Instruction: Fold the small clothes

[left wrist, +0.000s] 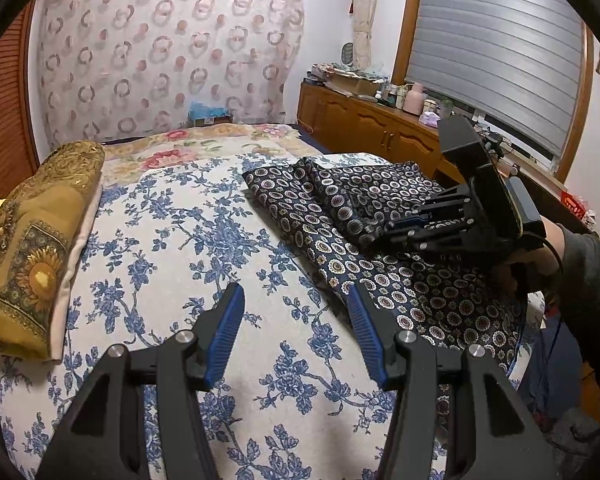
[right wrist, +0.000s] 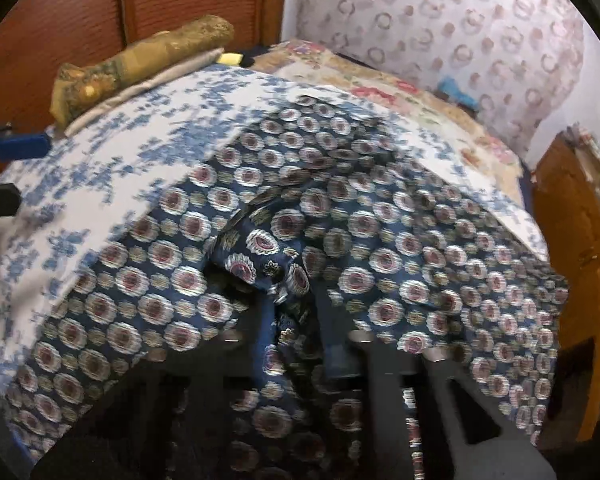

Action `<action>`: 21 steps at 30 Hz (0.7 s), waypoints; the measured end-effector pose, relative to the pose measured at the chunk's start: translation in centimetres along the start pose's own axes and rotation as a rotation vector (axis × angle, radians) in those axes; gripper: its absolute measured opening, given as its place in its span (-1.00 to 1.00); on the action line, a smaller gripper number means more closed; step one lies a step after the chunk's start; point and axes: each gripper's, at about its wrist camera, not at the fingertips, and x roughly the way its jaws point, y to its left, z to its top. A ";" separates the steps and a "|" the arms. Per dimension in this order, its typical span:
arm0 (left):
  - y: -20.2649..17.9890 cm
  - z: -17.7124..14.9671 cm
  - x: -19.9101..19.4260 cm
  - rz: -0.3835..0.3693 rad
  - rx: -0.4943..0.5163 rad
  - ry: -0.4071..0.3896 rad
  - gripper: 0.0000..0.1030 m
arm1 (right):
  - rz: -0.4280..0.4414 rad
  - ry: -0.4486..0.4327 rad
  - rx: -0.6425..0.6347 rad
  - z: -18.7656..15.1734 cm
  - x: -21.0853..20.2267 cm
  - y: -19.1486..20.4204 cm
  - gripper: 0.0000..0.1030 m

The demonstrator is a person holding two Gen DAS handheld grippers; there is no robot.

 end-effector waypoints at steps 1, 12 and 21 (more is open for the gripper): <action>0.0 0.0 0.0 -0.001 0.000 0.001 0.03 | 0.004 -0.005 0.000 0.0 -0.1 -0.1 -0.85; 0.0 -0.3 0.3 -0.010 -0.006 0.006 0.03 | -0.135 -0.143 0.181 1.3 -5.6 -7.8 -0.92; 0.0 -0.6 0.8 -0.018 -0.005 0.021 0.03 | -0.295 -0.139 0.358 1.1 -6.5 -15.1 -0.58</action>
